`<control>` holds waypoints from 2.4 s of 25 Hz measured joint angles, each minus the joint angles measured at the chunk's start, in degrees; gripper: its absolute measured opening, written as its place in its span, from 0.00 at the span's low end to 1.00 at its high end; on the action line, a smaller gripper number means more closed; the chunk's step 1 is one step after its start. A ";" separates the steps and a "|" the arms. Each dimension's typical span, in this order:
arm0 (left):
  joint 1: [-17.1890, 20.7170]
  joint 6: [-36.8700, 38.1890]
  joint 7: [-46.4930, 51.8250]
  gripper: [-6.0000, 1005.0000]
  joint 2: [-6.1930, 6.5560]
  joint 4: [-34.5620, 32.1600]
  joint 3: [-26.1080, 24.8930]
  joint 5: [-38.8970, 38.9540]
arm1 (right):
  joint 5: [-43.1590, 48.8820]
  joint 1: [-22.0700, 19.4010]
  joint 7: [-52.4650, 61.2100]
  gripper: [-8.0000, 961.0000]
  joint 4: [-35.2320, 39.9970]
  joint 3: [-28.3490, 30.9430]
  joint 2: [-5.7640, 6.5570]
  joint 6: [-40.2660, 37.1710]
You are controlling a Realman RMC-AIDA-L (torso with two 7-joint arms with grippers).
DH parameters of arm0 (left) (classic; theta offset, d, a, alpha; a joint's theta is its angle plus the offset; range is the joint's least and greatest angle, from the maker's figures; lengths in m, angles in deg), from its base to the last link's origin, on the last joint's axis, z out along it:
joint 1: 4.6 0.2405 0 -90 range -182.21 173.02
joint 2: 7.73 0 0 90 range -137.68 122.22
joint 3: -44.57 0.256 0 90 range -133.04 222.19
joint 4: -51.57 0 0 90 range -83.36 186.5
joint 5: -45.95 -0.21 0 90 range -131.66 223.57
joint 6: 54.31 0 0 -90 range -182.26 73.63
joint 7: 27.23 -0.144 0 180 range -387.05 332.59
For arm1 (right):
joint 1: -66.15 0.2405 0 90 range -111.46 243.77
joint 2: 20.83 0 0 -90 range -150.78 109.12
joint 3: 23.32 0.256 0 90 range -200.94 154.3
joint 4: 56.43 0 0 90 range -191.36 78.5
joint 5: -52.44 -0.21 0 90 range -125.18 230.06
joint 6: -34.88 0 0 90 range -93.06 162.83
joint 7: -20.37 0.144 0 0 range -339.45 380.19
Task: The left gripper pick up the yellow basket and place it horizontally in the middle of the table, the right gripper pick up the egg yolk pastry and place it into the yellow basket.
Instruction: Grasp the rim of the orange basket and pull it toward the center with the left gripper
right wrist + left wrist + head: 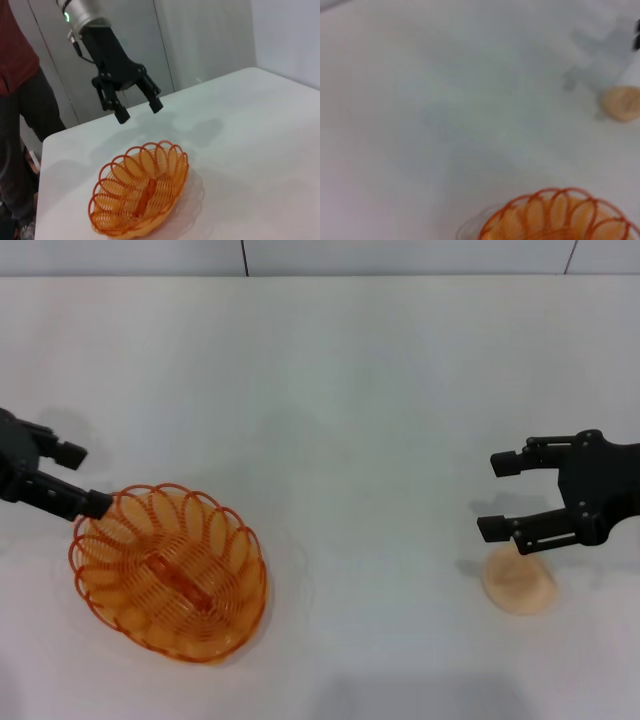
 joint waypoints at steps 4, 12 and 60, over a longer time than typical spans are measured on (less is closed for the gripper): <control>-1.66 -0.01 2.13 0.89 0.23 -0.13 0.04 -6.06 | -0.17 0.07 0.00 0.88 -0.08 0.02 0.00 0.35; -1.99 -2.62 3.39 0.88 -0.49 0.42 0.09 -10.75 | -1.01 0.27 0.00 0.88 -0.96 -0.32 0.00 0.76; -8.21 -15.10 7.11 0.85 -4.59 13.76 3.60 -22.04 | -1.55 0.10 -0.28 0.88 -1.45 -0.77 0.00 -0.62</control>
